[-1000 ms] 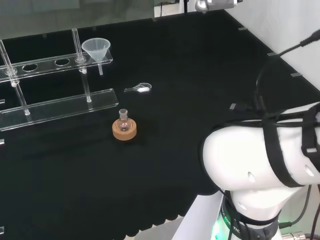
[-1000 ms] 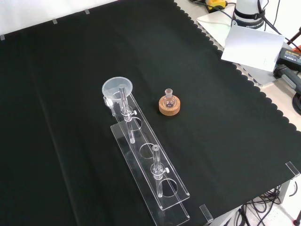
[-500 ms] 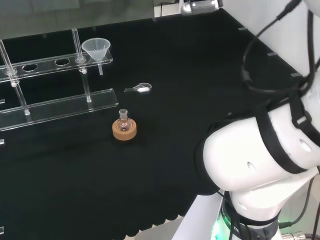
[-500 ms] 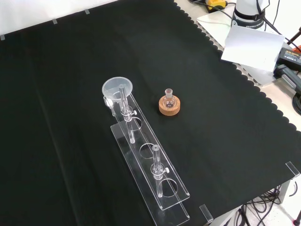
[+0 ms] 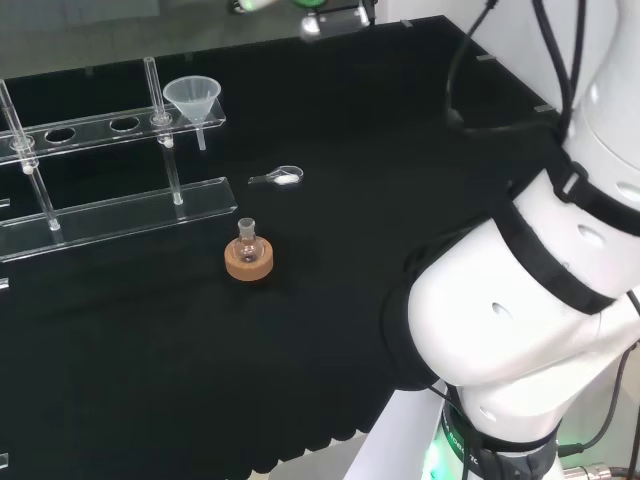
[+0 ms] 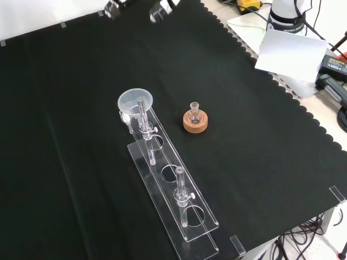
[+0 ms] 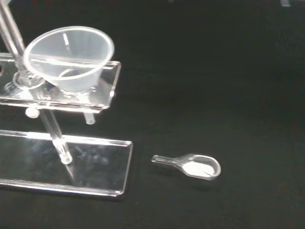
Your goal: Pick up the funnel from the transparent funnel stand.
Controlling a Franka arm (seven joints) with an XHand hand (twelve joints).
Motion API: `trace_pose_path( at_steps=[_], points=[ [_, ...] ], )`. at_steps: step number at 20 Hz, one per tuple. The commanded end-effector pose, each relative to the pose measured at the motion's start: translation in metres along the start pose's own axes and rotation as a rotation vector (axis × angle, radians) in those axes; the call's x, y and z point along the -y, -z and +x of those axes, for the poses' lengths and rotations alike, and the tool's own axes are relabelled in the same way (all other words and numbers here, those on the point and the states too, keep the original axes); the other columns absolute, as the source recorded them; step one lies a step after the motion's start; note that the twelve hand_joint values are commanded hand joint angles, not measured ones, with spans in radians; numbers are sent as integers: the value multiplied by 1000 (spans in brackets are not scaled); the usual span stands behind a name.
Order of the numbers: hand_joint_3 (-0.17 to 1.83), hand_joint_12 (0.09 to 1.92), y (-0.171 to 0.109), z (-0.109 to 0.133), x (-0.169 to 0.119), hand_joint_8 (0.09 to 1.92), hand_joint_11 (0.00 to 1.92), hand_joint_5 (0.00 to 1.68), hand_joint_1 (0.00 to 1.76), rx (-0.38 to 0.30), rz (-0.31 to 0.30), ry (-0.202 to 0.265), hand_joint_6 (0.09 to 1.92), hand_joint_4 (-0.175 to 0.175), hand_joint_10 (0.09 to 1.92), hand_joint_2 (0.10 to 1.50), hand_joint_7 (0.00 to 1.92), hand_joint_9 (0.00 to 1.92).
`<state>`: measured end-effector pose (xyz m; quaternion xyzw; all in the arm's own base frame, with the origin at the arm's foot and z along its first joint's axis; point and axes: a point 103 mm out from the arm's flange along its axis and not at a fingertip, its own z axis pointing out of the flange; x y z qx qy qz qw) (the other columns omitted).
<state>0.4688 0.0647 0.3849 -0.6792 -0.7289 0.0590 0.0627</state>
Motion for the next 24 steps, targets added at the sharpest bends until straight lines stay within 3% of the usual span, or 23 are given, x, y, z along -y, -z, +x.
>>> trace_pose_path(
  at_steps=[1,8,17,24],
  points=[
    [331,1361,-20,51,-35,267,85,145,153,65,46,43,87,11,651,1088,31,117],
    [291,1383,-33,65,-47,276,66,135,407,138,121,36,87,9,678,918,1,107],
    [298,1429,-47,85,-59,145,43,131,475,193,206,54,87,6,756,798,1,32],
    [299,1445,-54,96,-69,237,38,120,510,238,255,76,87,5,782,746,15,21]
  ],
)
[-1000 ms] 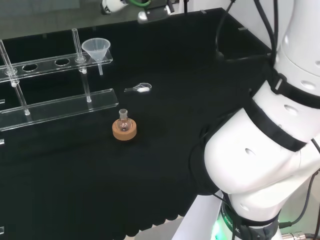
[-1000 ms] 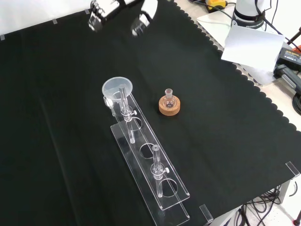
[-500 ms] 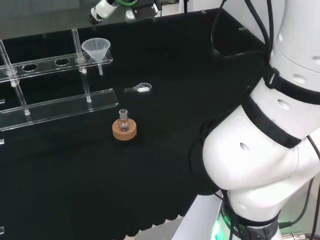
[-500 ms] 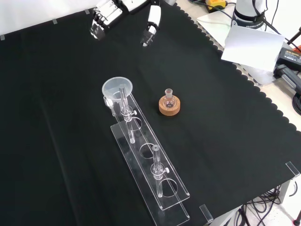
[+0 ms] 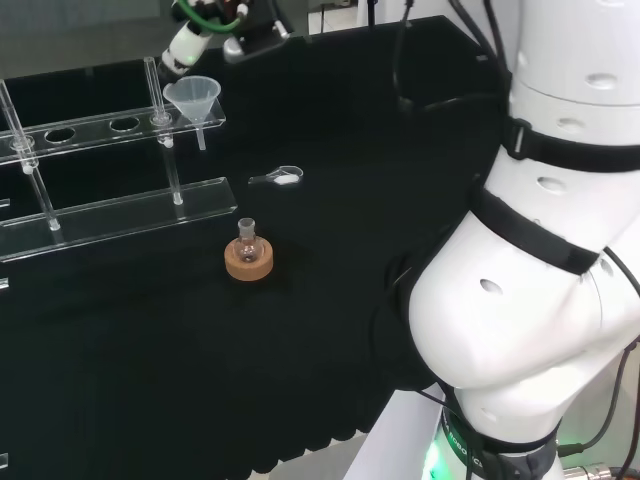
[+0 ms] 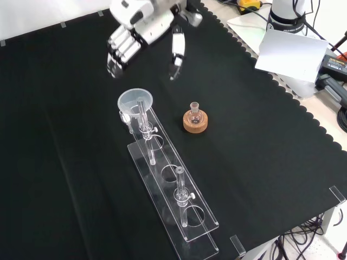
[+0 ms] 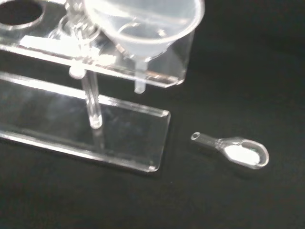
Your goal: Pick up the funnel from the transparent funnel stand.
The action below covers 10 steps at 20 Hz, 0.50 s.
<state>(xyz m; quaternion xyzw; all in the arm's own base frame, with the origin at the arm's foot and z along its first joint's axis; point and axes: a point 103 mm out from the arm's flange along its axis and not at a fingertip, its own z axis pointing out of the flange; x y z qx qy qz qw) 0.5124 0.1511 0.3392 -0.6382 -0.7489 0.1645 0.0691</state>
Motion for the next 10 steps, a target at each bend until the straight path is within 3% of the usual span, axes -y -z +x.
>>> trace_pose_path(
  at_steps=[1,7,10],
  points=[
    [303,1447,-13,15,-17,257,37,118,513,98,95,1,87,6,787,741,7,19],
    [300,1455,-15,10,-23,87,43,75,549,107,112,-4,87,22,716,704,0,0],
    [299,1458,-18,6,-26,87,41,64,556,111,134,-13,87,21,660,694,0,0]
  ],
)
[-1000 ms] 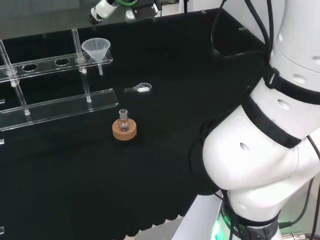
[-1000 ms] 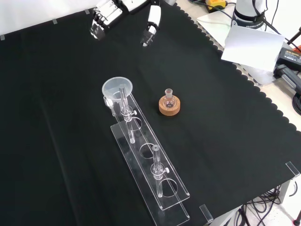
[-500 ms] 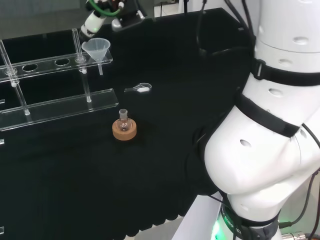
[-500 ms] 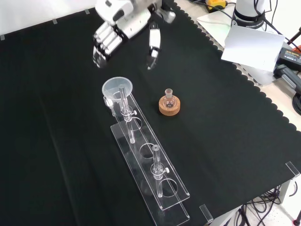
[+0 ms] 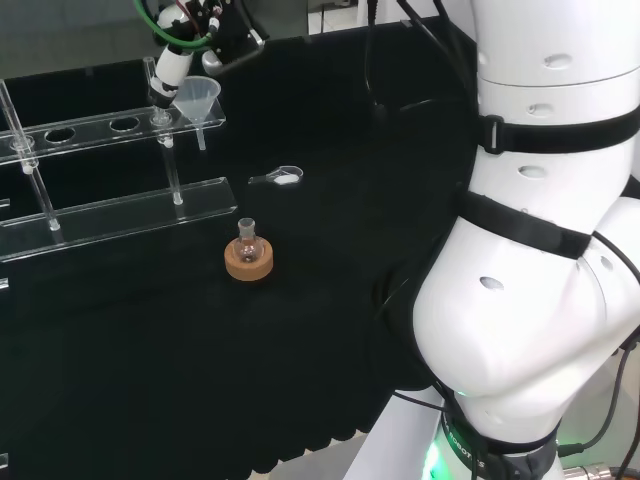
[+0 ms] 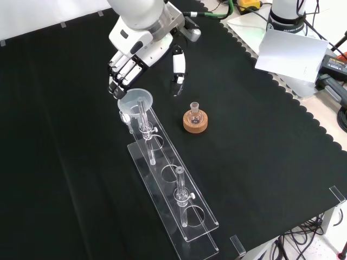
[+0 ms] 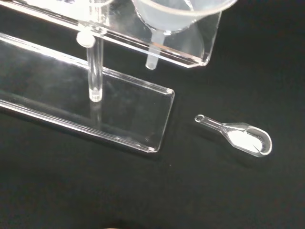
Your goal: Pick up the funnel from the transparent funnel stand.
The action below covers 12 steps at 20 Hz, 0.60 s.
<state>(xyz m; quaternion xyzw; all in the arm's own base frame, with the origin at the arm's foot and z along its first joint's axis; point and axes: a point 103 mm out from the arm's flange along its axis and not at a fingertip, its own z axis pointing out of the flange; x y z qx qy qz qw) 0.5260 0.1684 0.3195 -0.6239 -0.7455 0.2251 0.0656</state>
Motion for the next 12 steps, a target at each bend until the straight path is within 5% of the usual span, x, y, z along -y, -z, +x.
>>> trace_pose_path(
  at_steps=[1,12],
  points=[
    [298,1459,-8,-11,-6,87,41,62,557,23,49,-20,87,21,651,691,0,0],
    [290,1471,-11,-21,-19,87,62,38,544,-2,89,-22,87,15,660,670,0,0]
  ],
)
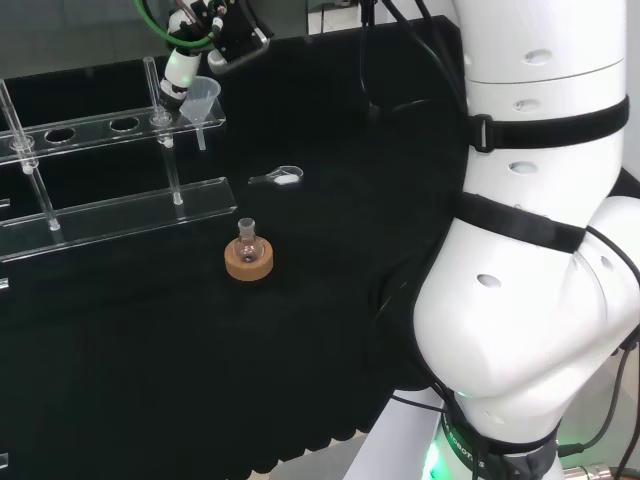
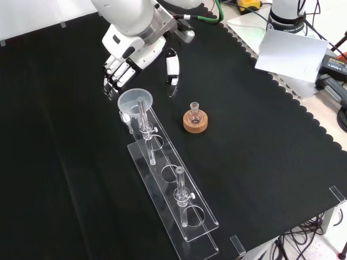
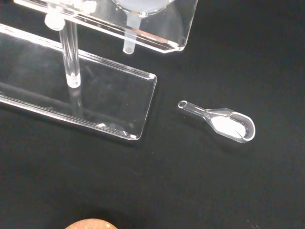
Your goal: Pick up the funnel from the transparent funnel stand.
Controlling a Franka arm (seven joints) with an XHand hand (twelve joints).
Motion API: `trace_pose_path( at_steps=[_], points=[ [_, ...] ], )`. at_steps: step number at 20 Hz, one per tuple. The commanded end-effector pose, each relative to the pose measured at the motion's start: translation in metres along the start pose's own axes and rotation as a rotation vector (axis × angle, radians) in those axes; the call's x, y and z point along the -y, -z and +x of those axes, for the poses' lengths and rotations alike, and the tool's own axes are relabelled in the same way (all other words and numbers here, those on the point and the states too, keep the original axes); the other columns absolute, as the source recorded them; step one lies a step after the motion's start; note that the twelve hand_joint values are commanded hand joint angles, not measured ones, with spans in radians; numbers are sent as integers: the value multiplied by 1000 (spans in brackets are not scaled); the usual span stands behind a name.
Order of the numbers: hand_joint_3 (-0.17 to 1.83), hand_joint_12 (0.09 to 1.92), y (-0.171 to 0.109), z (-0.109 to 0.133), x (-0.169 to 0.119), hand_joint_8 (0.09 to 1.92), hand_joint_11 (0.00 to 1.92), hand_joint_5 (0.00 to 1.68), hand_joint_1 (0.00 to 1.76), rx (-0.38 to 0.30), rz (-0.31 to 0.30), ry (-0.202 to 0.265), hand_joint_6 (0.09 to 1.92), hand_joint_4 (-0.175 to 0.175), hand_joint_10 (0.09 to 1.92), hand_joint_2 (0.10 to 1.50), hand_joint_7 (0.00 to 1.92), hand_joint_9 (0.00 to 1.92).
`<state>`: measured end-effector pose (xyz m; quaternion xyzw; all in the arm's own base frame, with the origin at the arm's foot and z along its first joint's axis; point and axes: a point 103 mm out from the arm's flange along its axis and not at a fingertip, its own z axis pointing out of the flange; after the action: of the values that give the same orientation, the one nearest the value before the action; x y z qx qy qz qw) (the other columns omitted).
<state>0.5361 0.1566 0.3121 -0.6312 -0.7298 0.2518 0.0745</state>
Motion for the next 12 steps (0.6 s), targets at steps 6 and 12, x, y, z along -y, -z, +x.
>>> trace_pose_path(
  at_steps=[6,12],
  points=[
    [282,1505,-11,-12,-19,87,126,7,547,-27,43,12,87,53,706,657,0,0],
    [269,1533,-16,-12,-26,87,169,24,583,-17,59,19,87,65,796,650,5,0]
  ],
)
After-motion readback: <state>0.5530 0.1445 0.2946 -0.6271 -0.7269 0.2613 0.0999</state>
